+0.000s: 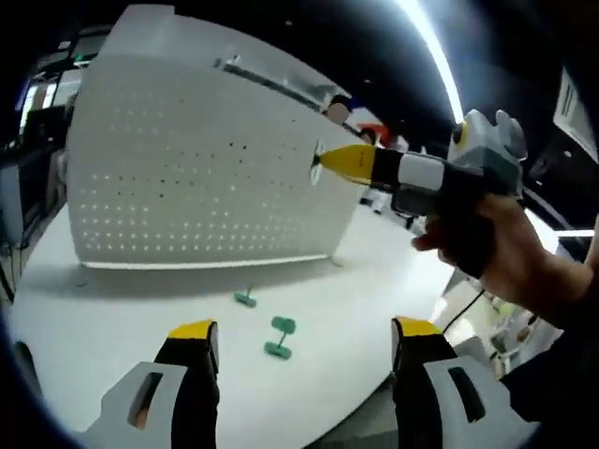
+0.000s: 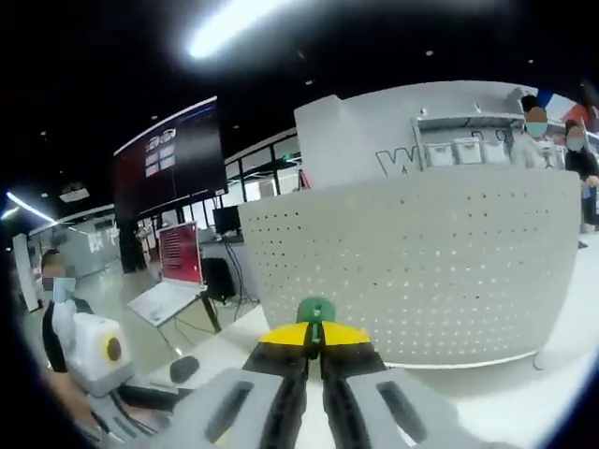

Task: Insert the hook assembly into the mounting plate slot until the hook locks in place.

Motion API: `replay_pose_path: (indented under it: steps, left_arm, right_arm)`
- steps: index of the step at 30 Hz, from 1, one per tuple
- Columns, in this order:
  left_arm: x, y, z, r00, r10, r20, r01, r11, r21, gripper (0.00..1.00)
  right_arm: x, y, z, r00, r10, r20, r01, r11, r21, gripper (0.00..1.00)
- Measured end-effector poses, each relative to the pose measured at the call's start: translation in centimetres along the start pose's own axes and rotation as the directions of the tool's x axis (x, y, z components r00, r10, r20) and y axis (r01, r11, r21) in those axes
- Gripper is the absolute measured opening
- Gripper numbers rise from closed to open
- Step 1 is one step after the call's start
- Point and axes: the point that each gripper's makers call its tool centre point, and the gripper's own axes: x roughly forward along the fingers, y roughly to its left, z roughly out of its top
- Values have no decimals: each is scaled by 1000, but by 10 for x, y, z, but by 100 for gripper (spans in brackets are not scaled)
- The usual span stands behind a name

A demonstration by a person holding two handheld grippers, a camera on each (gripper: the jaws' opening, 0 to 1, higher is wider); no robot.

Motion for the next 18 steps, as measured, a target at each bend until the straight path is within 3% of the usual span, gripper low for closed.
replay_pose_path:
  steps: [5, 9, 18]
  left_arm:
    - [-4, 6, 2, 1000, 12, 1, -12, 1000, 6, 82]
    - [-3, 6, 8, 1000, -7, 22, 8, 1000, -26, 91]
    - [0, 5, 9, 1000, -24, 18, 24, 1000, -16, 99]
  right_arm:
    - [8, -6, 6, 1000, -29, 9, 29, 1000, -11, 0]
    - [15, -10, 12, 999, -48, 19, 48, 998, -29, 0]
    - [34, -20, 32, 995, -87, 49, 89, 996, -26, 0]
